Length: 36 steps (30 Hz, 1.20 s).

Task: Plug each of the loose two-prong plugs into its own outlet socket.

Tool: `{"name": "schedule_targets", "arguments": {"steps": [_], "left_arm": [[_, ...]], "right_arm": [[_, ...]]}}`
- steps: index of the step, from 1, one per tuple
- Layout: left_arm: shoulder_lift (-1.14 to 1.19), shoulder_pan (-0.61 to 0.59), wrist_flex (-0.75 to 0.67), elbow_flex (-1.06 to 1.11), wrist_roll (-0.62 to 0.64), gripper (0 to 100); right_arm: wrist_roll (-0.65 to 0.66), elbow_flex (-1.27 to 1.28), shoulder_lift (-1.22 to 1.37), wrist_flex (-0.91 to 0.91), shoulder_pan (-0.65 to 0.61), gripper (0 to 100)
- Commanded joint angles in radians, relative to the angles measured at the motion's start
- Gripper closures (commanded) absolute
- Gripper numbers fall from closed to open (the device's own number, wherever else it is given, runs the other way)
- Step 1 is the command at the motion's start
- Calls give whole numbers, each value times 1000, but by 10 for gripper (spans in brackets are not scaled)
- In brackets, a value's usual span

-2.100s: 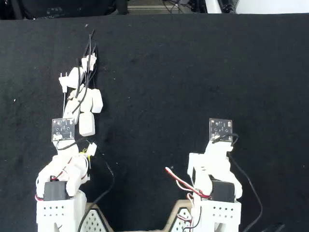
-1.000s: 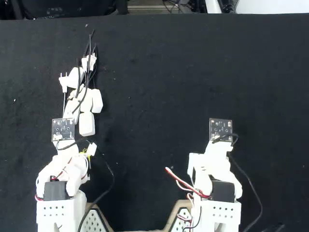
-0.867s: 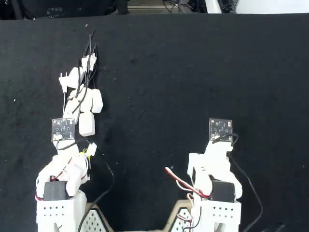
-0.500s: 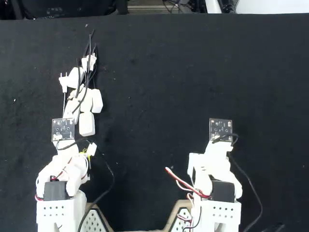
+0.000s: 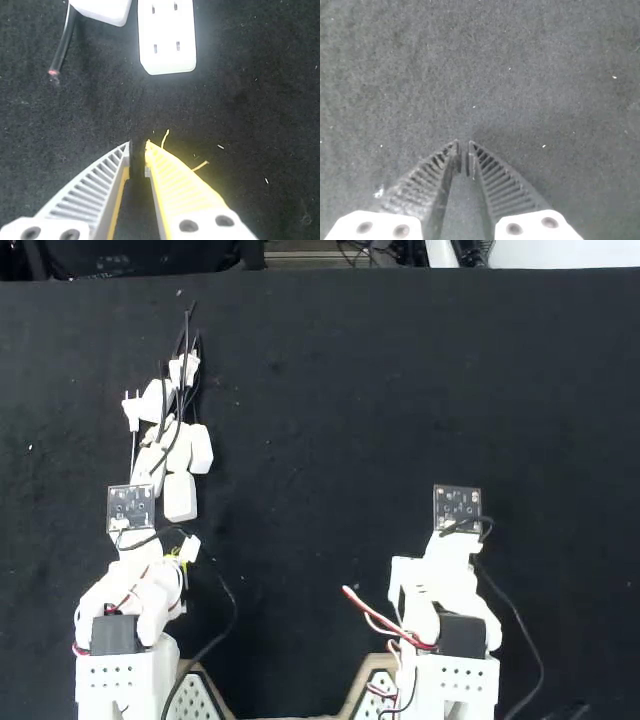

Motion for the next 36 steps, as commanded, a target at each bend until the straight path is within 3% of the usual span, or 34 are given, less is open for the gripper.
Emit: {"name": "schedule_targets", "arguments": {"steps": [1, 9, 18, 23, 29, 33, 36], "left_arm": [[0, 1, -5, 21, 6, 938], [0, -41, 2, 2, 2, 937], [-2, -326, -11, -186, -269, 935], [-2, -334, -72, -205, -175, 935], [-2, -377, -264, -182, -157, 934], [-2, -395, -431, -127, -158, 934], [0, -371, -516, -111, -160, 912]], "right_arm": [[-2, -2, -76, 5, 18, 986], [-2, -2, -76, 5, 20, 986], [-2, -2, -76, 2, 20, 986], [-2, -8, -77, 0, 21, 986], [0, -10, -77, -207, 21, 983], [17, -4, -77, -365, 20, 910], [114, -33, -77, -445, 20, 855]]}}
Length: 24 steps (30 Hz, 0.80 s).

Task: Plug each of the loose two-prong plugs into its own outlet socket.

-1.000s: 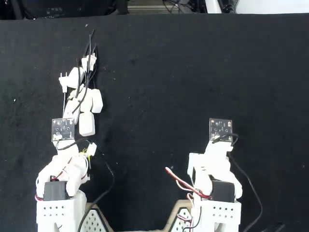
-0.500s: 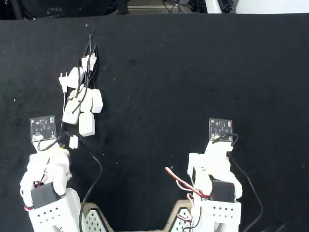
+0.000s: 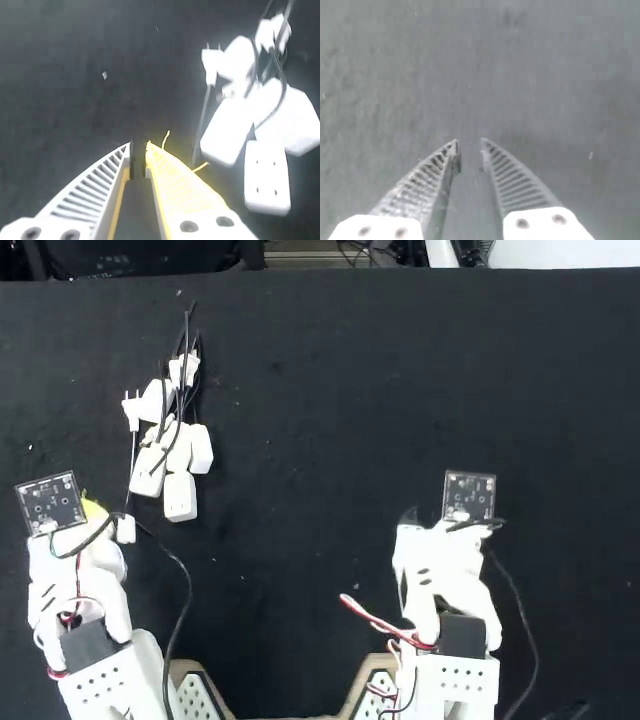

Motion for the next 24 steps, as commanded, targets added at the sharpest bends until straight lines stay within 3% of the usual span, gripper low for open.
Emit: {"name": "schedule_targets", "arguments": {"steps": [1, 4, 11, 18, 24], "left_arm": [[0, 30, -101, -21, 14, 882], [8, 33, -9, -150, 78, 805], [86, 73, 198, -556, 81, 798], [569, 202, 229, -676, 37, 797], [1030, 363, 293, -832, 38, 796]], "right_arm": [[120, -59, -77, -141, 21, 851], [158, -200, -77, -103, 18, 850], [157, -745, -45, 144, -41, 848], [158, -1133, 348, 275, -215, 848], [149, -1076, 789, 222, -327, 848]]}}
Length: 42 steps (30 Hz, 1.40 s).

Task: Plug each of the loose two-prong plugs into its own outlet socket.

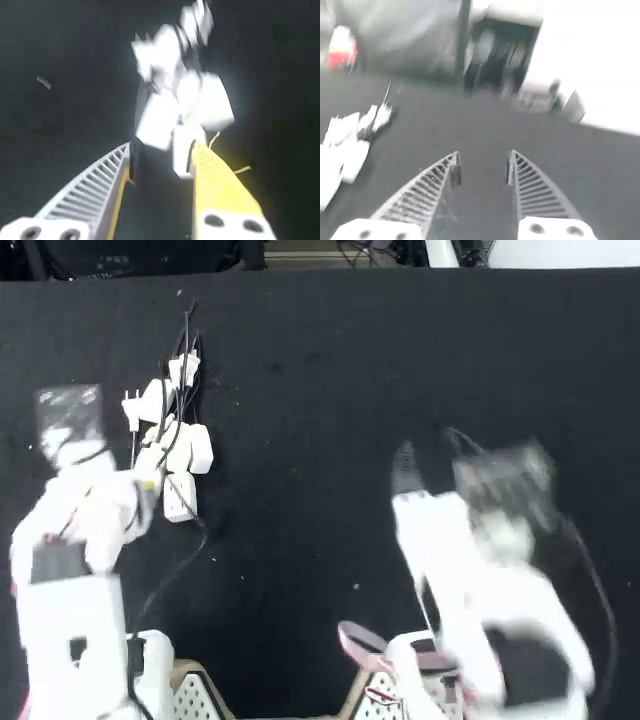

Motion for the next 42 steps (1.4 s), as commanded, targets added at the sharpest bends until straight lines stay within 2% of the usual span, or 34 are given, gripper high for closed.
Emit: {"name": "schedule_targets", "arguments": {"steps": [1, 7, 11, 14, 23, 30, 34, 39, 42], "left_arm": [[361, 113, 25, -176, -9, 796], [756, 142, 29, -351, -9, 796], [907, 148, 84, -449, -5, 796], [990, 143, 54, -486, 41, 796], [1126, 137, -101, -496, 89, 797], [1132, 44, -94, -483, 86, 799], [1140, 45, -94, -453, -6, 801], [1129, 74, -84, -449, -15, 804], [1129, 45, -64, -437, -23, 856]], "right_arm": [[2, 53, 352, -89, -87, 850], [2, 318, 493, -345, -138, 850], [2, 483, 490, -509, -138, 850], [2, 539, 481, -571, -140, 850], [5, 547, 464, -574, -140, 850], [3, 549, 464, -572, -140, 850], [3, 549, 464, -572, -140, 850], [3, 549, 464, -572, -140, 850], [3, 558, 464, -574, -140, 850]]}}
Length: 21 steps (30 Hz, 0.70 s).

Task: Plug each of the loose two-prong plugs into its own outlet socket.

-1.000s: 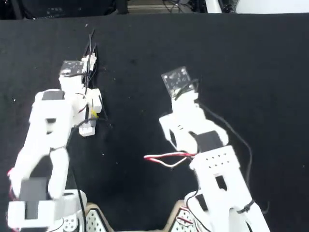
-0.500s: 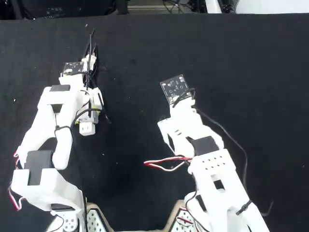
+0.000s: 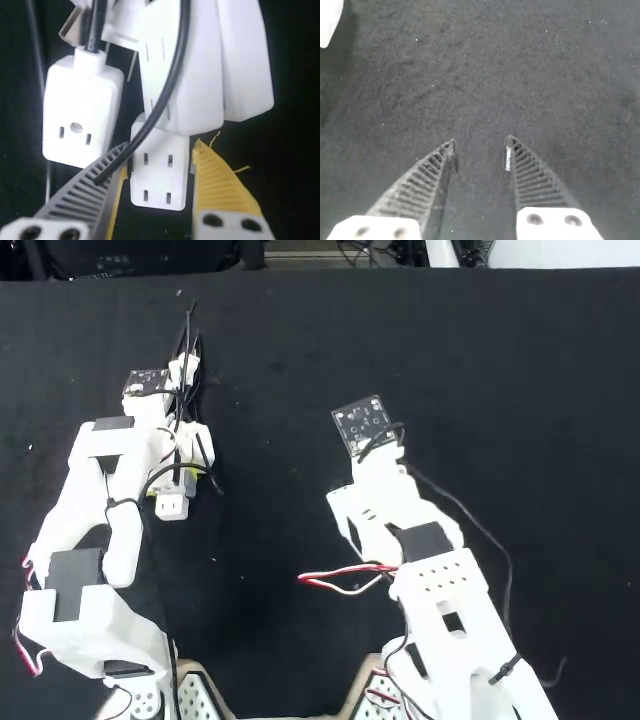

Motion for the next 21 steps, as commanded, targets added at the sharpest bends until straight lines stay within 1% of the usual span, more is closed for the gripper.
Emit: {"name": "schedule_targets", "arguments": {"steps": [1, 3, 5, 7, 9, 11, 17, 21], "left_arm": [[-11, -42, 51, 5, -38, 877], [-11, -62, 124, -22, -92, 898], [-11, -85, 224, -64, -143, 890], [-11, -104, 305, -104, -187, 863], [-11, -122, 334, -122, -232, 814], [-11, -142, 336, -130, -279, 780], [2, -165, 328, -116, -416, 784], [25, -180, 195, -38, -427, 784]], "right_arm": [[3, 10, -24, -26, -11, 850], [3, 12, -24, -28, -11, 850], [3, 12, -24, -26, -11, 850], [3, 10, -24, -28, -11, 850], [3, 8, -24, -29, -11, 850], [3, 8, -24, -29, -11, 850], [3, 10, -24, -25, -11, 850], [3, 10, -24, -25, -11, 850]]}}
